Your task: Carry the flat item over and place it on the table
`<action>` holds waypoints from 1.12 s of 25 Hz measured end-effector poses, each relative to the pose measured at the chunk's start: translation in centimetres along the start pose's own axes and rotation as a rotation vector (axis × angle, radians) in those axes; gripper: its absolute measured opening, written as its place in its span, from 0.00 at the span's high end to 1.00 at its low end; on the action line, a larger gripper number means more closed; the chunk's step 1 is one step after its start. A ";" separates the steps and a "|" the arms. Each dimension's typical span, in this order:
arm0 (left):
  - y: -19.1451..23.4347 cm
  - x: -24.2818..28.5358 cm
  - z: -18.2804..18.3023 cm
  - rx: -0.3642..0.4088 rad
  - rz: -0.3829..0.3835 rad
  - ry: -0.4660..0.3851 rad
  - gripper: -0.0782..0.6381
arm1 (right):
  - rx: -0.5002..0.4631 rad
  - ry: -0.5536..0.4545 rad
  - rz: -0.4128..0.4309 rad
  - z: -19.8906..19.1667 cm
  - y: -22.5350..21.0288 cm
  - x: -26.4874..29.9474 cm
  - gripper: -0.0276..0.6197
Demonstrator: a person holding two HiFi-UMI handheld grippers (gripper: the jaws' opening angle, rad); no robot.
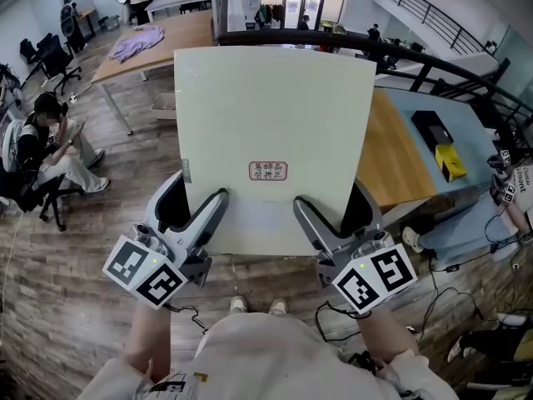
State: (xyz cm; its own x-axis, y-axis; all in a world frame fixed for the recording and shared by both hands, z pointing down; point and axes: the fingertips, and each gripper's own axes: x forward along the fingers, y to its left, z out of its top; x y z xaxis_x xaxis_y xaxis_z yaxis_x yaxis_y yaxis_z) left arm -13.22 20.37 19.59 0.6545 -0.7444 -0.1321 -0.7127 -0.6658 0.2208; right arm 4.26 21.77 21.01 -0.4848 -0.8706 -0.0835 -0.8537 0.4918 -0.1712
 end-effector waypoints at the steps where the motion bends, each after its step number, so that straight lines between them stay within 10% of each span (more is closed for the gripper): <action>1: -0.2 0.2 -0.2 -0.001 0.000 0.003 0.47 | 0.004 0.001 0.000 -0.1 -0.3 -0.2 0.31; 28: -8.7 5.9 -4.1 0.017 0.067 0.017 0.46 | 0.051 0.003 0.055 0.3 -9.5 -6.1 0.31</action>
State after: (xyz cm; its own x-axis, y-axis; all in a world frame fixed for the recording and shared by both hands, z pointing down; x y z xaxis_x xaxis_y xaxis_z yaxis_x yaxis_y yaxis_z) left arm -2.12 21.97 20.90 0.6092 -0.7865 -0.1014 -0.7591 -0.6154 0.2124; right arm 15.41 22.40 22.87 -0.5317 -0.8420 -0.0917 -0.8147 0.5380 -0.2166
